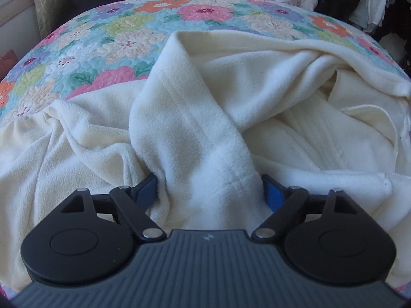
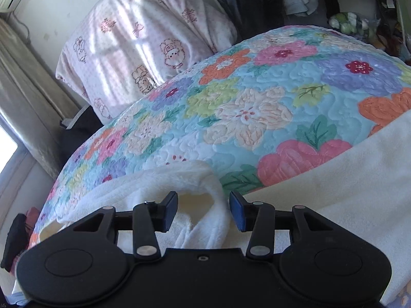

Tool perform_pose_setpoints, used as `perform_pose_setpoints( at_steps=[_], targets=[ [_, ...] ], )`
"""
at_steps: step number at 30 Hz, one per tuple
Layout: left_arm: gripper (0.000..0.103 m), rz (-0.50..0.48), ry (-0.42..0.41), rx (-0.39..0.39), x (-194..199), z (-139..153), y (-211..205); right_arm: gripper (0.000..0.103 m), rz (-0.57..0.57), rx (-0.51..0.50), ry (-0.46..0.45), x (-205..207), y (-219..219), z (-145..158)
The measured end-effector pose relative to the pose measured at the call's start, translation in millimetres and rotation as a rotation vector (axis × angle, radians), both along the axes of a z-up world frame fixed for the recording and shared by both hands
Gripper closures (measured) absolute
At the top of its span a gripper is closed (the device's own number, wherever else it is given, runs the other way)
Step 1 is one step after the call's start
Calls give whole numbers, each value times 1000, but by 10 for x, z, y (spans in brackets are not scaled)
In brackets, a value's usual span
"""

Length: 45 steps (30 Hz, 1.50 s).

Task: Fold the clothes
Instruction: 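Grasp the folded hem edge with both grippers and lift it, then lay the hem over the jacket body and open both grippers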

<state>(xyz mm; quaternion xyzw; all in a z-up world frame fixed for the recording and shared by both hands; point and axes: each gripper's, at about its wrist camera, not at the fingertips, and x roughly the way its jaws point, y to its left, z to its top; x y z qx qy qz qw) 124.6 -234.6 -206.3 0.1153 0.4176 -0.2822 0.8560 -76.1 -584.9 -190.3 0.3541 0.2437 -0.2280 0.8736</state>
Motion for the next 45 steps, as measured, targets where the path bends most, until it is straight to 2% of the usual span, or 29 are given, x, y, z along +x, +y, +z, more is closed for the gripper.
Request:
perform_pose_setpoints(
  at_steps=[1,4,6,8,9,10,11,12,14,16,19,21,23,24,26,27,28,29,30,32,34,36,38,41,43,45],
  targets=[
    [46,11,6,-20,11,31,64,45,19,-6,7,15,25,-15],
    [71,43,28,-82,48,127,238,43,58,-29,42,70,50,-62],
    [76,60,29,-109,79,219,316,43,63,-47,78,123,46,-105],
    [79,81,-29,-136,11,398,382,43,47,-59,98,142,28,-137],
    [86,89,-67,-153,-38,506,416,43,37,-63,100,143,18,-147],
    [88,99,-95,-169,-75,586,448,43,28,-68,101,142,10,-154],
    [88,126,-133,-189,-126,673,515,61,38,-90,87,122,9,-137],
    [88,153,-172,-209,-177,761,582,95,52,-110,76,111,1,-120],
    [88,197,-184,-219,-206,787,692,94,43,-164,58,50,-3,-48],
    [88,228,-128,-223,-141,689,789,94,36,-217,41,-8,-5,24],
    [88,281,-43,-157,-37,429,861,94,56,-288,73,25,78,68],
    [84,304,9,-156,-4,310,921,93,57,-323,97,57,143,61],
    [84,306,42,-193,38,257,957,89,61,-321,118,92,170,24],
    [85,300,53,-208,62,238,964,80,75,-285,122,109,143,-26],
    [89,225,28,-184,125,295,903,68,109,-212,128,128,87,-134],
    [91,176,9,-163,157,340,863,69,128,-182,134,153,48,-179],
    [91,150,-50,-136,193,468,846,73,151,-189,133,184,31,-171],
    [91,125,-109,-109,229,595,829,95,173,-196,134,215,15,-160],
    [91,99,-168,-83,265,723,811,94,193,-201,137,242,6,-96],
    [91,91,-251,-130,363,1081,918,94,238,-252,122,226,44,202],
    [91,94,-293,-144,403,1252,1009,95,275,-364,100,151,162,544],
    [91,97,-335,-158,444,1422,1099,96,274,-383,68,82,187,696],
    [91,79,-332,-154,475,1418,1087,96,298,-348,50,76,194,727],
    [91,2,-296,-103,692,1319,906,96,346,-350,126,266,197,627],
    [91,-62,-289,-36,1064,1298,673,96,379,-334,177,521,66,583],
    [91,-59,-317,45,1652,1406,347,96,383,-324,183,913,-172,730]
  ],
)
